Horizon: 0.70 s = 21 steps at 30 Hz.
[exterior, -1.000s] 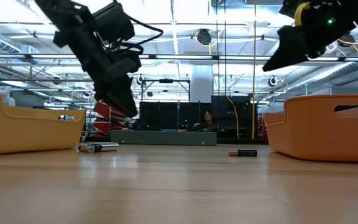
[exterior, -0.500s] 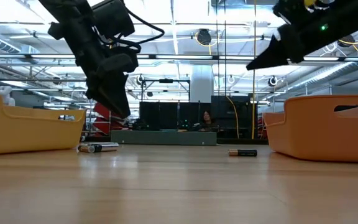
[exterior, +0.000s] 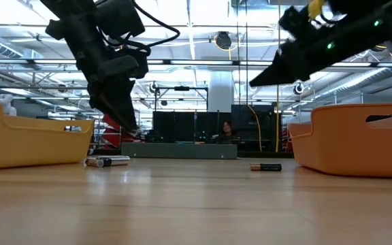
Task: Sort batteries
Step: Put the silver battery into the yellow bin
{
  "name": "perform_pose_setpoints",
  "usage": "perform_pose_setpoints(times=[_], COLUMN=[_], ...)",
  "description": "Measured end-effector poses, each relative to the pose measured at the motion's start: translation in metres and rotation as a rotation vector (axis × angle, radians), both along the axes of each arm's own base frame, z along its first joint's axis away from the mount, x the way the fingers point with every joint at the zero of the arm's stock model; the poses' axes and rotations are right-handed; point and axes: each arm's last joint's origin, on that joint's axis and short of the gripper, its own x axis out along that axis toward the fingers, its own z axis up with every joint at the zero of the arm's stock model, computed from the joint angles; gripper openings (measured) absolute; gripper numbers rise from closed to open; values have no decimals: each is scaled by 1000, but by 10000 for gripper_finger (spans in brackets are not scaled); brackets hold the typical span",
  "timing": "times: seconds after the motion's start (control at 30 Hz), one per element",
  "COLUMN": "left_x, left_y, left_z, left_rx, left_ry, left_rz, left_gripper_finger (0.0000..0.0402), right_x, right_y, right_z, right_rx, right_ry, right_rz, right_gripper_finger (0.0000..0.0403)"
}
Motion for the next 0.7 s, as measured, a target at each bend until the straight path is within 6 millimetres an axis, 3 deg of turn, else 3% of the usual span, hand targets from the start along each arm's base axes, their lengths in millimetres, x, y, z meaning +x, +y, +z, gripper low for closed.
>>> perform_pose_setpoints(times=[0.3,0.5,0.7], left_x=[-3,1,13], left_y=[-16,-7,0], left_z=[1,3,-9], left_rx=[3,3,-32], left_ry=[54,126,183], left_rz=[-43,-12,-48], left_gripper_finger=[155,155,155], right_x=[10,14,14], right_y=[9,6,5], right_z=[-15,-14,-14], right_rx=[37,16,-4], right_ry=[-16,-21,-14], right_rz=[39,81,87], right_gripper_finger=[125,125,125])
